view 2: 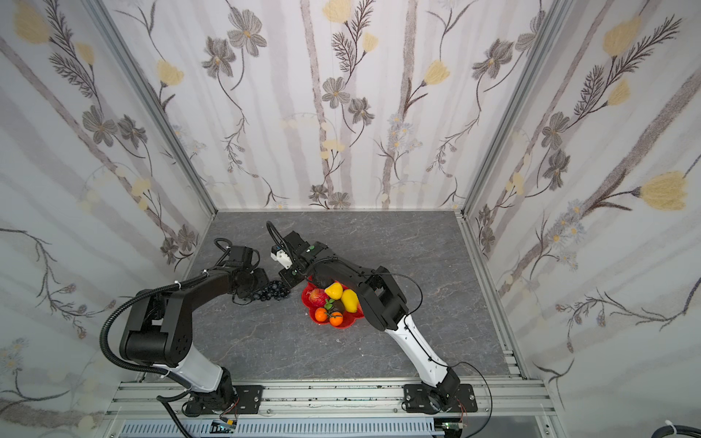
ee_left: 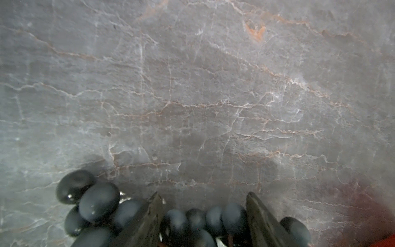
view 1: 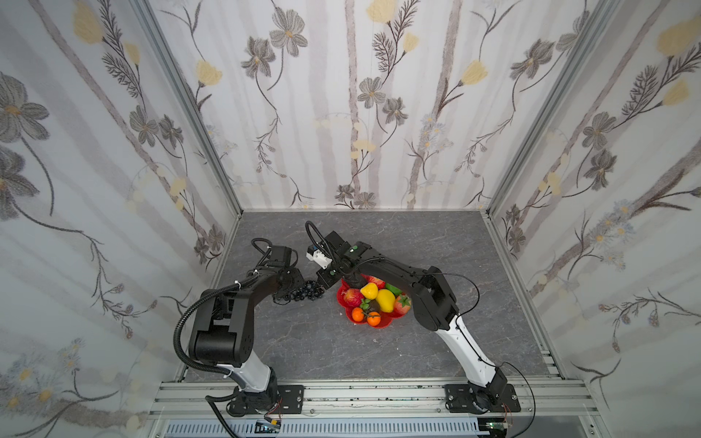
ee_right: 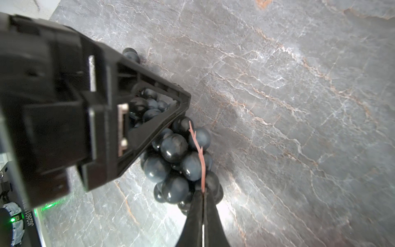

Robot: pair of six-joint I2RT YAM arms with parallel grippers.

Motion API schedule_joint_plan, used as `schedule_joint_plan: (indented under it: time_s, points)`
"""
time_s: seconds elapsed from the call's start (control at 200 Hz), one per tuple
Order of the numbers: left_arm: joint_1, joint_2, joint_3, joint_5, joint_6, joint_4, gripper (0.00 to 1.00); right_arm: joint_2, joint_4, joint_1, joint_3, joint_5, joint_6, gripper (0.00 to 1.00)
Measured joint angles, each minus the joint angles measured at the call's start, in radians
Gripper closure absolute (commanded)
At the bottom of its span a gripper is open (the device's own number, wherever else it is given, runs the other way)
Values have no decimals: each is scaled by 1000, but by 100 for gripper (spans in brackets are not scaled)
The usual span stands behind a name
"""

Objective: Arrange fruit in a fruit bowl
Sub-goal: Pick up the fruits from the middle-left of the table.

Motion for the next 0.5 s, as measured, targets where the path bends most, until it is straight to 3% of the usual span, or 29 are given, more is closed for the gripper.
schedule_joint_plan:
  time_s: [0.215, 0.5]
  points:
    - [-1, -120, -69, 2, -11, 10, 26, -117, 10, 10, -83, 33, 0, 100]
    - [-1, -492, -217, -26, -52, 60, 18, -278, 27, 22, -181, 109, -1, 100]
